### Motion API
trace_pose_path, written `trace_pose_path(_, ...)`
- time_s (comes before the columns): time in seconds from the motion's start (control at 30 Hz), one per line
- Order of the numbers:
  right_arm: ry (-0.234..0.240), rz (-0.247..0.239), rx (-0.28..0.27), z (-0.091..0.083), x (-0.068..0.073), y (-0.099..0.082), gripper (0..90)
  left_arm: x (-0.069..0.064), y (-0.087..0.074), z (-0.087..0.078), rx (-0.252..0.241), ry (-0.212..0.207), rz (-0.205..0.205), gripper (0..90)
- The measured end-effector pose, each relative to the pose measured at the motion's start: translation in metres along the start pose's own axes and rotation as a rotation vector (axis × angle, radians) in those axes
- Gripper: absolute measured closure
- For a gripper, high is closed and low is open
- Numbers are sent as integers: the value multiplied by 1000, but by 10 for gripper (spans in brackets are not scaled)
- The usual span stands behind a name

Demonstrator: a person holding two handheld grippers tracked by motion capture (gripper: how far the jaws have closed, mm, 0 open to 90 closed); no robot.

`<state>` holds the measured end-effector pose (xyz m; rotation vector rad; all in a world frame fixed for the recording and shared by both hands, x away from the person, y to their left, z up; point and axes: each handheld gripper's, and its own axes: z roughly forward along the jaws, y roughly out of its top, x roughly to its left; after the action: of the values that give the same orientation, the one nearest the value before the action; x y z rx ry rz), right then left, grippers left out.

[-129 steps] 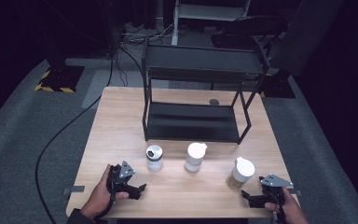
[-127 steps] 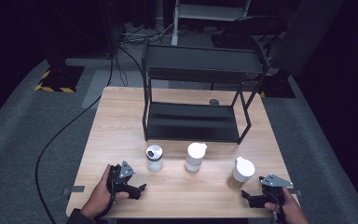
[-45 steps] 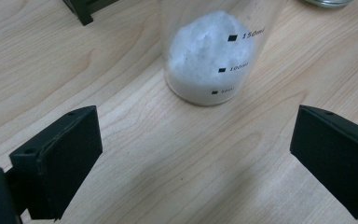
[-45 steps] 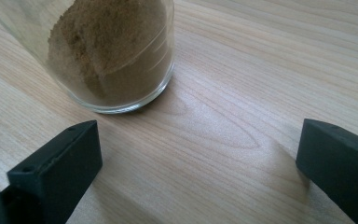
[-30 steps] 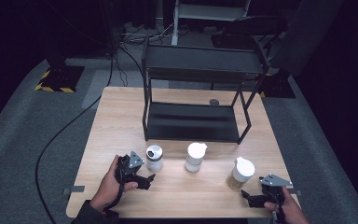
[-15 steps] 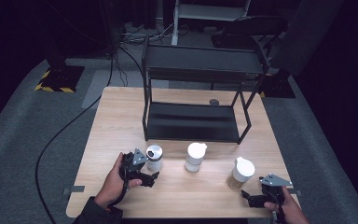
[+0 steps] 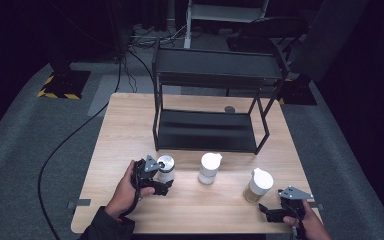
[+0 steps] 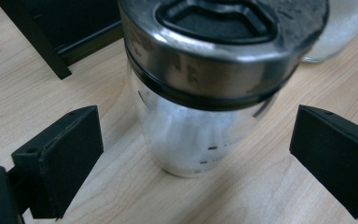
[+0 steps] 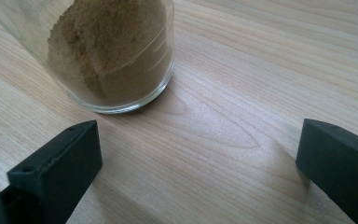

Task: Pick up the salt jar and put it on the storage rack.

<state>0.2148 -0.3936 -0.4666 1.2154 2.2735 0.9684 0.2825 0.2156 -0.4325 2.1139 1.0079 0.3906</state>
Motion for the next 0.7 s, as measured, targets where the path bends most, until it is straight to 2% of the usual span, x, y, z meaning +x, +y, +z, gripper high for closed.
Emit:
trace_pose_path(0.5, 0, 0, 0, 0, 0, 0, 0, 6, 8, 9, 10, 2, -20, 33)
trace_pose_path(0.7, 0, 0, -1, 0, 0, 0, 0, 9, 12, 14, 13, 3, -46, 50)
